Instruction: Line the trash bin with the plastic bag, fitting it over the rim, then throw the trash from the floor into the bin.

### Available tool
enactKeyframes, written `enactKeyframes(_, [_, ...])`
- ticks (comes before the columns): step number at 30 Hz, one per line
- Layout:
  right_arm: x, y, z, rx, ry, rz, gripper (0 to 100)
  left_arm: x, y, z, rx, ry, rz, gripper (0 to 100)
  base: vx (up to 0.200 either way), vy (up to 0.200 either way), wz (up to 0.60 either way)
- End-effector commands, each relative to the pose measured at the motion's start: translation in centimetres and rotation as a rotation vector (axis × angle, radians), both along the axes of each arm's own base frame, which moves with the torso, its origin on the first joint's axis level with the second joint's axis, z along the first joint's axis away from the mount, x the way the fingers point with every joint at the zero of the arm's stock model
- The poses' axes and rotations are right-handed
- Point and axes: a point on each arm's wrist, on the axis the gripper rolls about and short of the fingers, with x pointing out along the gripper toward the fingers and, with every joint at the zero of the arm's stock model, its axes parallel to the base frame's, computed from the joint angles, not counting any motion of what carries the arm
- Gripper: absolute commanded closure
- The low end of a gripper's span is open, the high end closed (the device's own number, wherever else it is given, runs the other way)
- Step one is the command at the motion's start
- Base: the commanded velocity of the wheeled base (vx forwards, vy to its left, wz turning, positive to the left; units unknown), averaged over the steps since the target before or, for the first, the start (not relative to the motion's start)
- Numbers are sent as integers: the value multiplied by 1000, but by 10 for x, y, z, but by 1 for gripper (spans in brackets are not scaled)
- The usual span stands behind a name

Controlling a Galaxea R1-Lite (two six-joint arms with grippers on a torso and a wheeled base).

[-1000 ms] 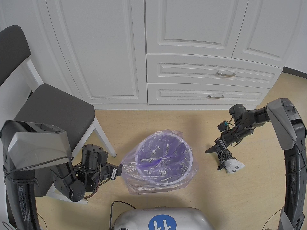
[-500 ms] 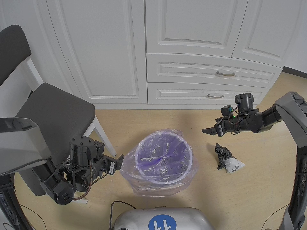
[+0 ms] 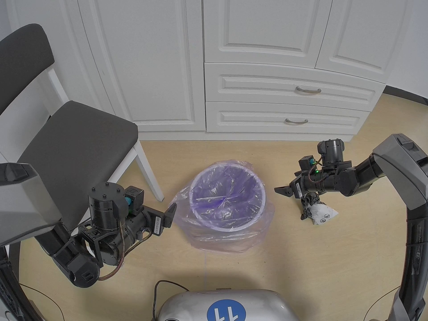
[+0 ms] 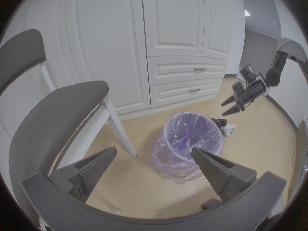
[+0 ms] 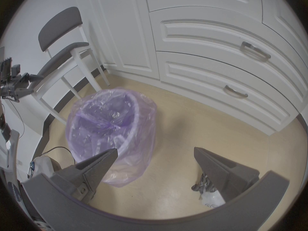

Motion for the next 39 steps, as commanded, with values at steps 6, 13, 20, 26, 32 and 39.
enactKeyframes(6, [21, 13, -67, -40, 93, 7, 0, 12, -5, -20, -28, -61, 7, 0, 0, 0, 0])
enactKeyframes(13, [44, 22, -111, -53, 105, -35, 0, 17, -8, -19, -36, -76, 15, 0, 0, 0, 0])
enactKeyframes(20, [79, 29, -156, 26, 98, -185, 0, 23, -9, -15, -52, -98, 20, 0, 0, 0, 0])
enactKeyframes(26, [77, 29, -174, 1, 185, -192, 0, 43, -13, -27, -69, -98, 42, 0, 0, 0, 0])
enactKeyframes(32, [75, 30, -174, -6, 209, -191, 0, 79, -17, -54, -111, -86, 125, 0, 0, 0, 0])
enactKeyframes(39, [75, 25, -120, 17, 159, -188, 0, 111, -7, -77, -153, -44, 199, 0, 0, 0, 0])
